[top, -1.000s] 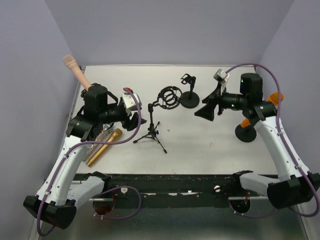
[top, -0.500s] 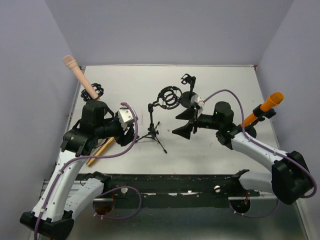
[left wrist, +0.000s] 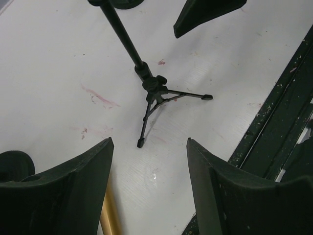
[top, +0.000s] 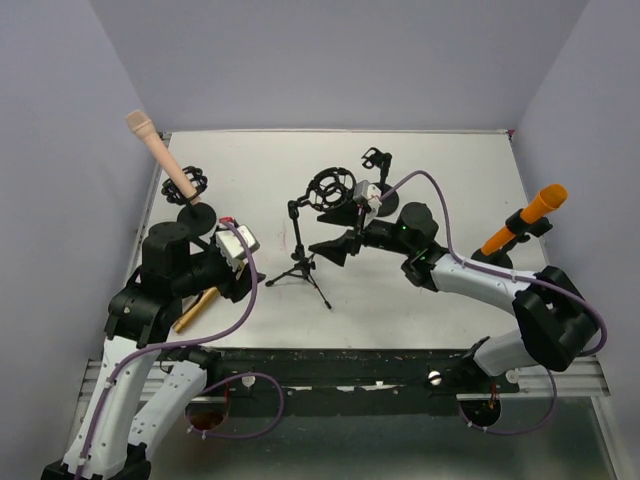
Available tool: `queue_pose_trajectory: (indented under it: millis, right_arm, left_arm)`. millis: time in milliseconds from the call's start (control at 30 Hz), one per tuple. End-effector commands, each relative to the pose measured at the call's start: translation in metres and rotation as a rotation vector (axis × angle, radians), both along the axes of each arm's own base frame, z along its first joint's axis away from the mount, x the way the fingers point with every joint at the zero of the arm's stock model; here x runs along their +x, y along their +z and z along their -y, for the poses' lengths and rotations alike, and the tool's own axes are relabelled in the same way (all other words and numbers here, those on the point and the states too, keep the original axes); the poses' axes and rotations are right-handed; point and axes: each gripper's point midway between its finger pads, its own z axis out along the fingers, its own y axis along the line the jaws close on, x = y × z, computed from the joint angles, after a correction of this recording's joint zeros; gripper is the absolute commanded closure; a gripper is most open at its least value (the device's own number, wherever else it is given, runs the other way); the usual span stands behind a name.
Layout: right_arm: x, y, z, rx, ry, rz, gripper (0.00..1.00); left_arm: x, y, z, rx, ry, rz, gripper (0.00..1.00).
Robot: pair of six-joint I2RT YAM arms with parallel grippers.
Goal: Remove the microphone from the stand
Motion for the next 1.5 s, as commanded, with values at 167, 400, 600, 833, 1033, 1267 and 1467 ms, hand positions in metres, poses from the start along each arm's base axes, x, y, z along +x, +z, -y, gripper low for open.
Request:
queue_pose_trajectory:
  millis: [167, 400, 600, 833, 1033, 1267, 1467]
  right_arm:
    - [0.008, 0.024, -0.016, 0.076, -0.072, 0.050, 0.16]
    - [-0.003, 0.017, -0.006, 0.017, -0.065, 0.071, 0.17]
    - [-0.013, -0.013, 0.035, -0.203, -0.135, 0.226, 0.12]
    - [-0.019, -0.019, 0.059, -0.283, -0.197, 0.186, 0.11]
    - [-0.021, -0.022, 0.072, -0.353, -0.215, 0.207, 0.11]
    - [-0.023, -0.023, 0.078, -0.385, -0.206, 0.184, 0.11]
    - [-0.018, -0.017, 0.087, -0.401, -0.231, 0.195, 0.11]
  left_arm:
    - [0.005, 0.002, -0.004, -0.084, 0.062, -0.034, 0.31]
    - [0.004, -0.009, 0.012, -0.140, -0.027, -0.058, 0.34]
    - [0.039, 0.013, 0.033, -0.245, -0.065, 0.000, 0.40]
    - [0.064, 0.024, 0.061, -0.237, -0.197, 0.073, 0.41]
    - [0.063, 0.032, 0.087, -0.248, -0.312, 0.078, 0.44]
    - [0.078, 0.038, 0.108, -0.207, -0.332, 0.155, 0.73]
    - [0.067, 0.046, 0.124, -0.223, -0.512, 0.155, 1.00]
